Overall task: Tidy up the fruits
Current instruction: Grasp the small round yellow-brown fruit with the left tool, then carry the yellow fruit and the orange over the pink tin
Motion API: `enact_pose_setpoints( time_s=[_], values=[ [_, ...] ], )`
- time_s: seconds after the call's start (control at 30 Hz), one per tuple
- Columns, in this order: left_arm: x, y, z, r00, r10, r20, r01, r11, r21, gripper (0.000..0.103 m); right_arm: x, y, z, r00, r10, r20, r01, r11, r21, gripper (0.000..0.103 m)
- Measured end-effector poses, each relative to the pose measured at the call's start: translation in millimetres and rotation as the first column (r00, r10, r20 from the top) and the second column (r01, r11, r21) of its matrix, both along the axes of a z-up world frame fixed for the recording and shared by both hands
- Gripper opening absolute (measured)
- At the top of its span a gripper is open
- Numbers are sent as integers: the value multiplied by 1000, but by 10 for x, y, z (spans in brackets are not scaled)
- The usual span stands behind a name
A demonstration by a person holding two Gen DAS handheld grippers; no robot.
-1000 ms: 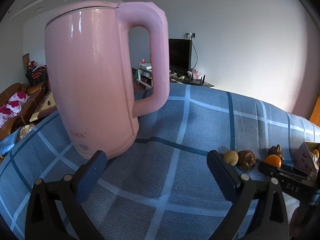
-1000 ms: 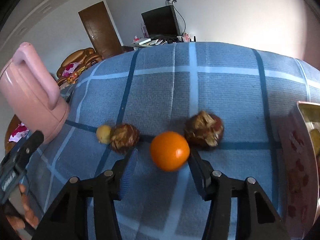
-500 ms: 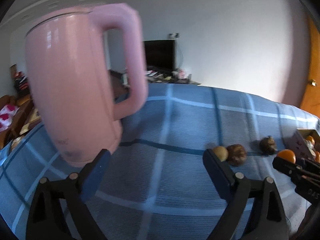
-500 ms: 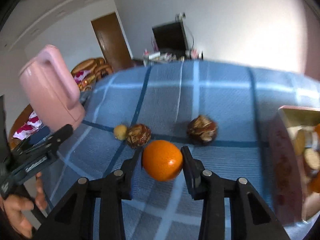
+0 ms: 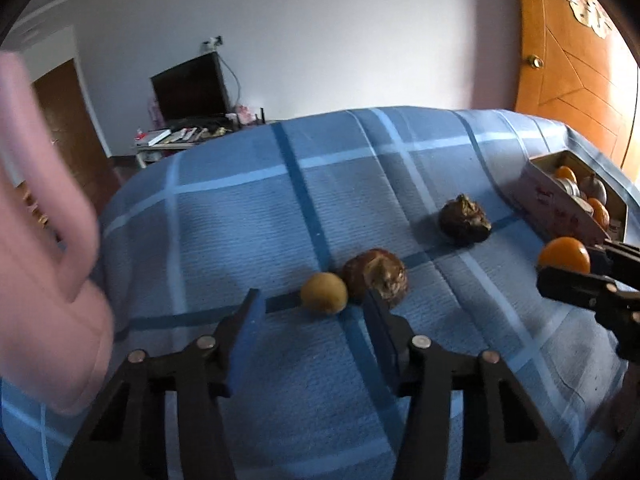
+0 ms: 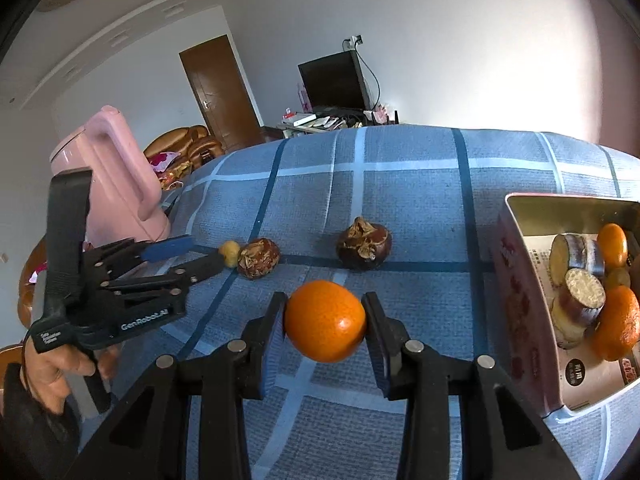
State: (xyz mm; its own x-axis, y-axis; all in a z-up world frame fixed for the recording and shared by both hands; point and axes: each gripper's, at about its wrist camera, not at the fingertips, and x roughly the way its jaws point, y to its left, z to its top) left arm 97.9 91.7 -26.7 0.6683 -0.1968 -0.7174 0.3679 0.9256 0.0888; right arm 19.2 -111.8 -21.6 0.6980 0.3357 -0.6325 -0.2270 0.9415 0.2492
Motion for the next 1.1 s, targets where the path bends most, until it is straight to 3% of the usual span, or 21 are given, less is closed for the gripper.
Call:
enact_pose_setpoints(
  time_s=[0.17,0.2,0.43,0.57,0.67,0.87,0.97,1.1],
  values=[
    [195,-55,-62,999,-8,-39,8,1000,9,37,36,15,-35,1000,8,-11,-8,1000,10,40],
    [242,-58,-95,998,-3,-66,4,1000,15,30,43,10,-39,1000,8,-15,-8,1000,13,40],
    [243,-104,-112,996,-35,-82,37,999,27,29,87,-25,-89,999,3,-48,-2,999,34,40],
    [154,-28,-17,1000,-10,-17,10,1000,-2,29,61,-25,-66,1000,0,-31,1,999,38,40],
    [39,64,84,997,57,49,-55,998,-41,29,20,-8,-9,1000,2,17,-3,999,32,40],
    [-209,192,225,969,204,139,-183,972,-149,29,-101,-23,158,987,-33,160,38,999,-26,40],
    [-373,129,285,960,219,174,-185,964,-191,29,-141,-41,212,979,-23,202,29,999,-24,40],
    [-509,-82,318,960,200,196,-164,969,-184,29,-151,-22,208,979,-9,205,17,999,-34,40]
  ],
)
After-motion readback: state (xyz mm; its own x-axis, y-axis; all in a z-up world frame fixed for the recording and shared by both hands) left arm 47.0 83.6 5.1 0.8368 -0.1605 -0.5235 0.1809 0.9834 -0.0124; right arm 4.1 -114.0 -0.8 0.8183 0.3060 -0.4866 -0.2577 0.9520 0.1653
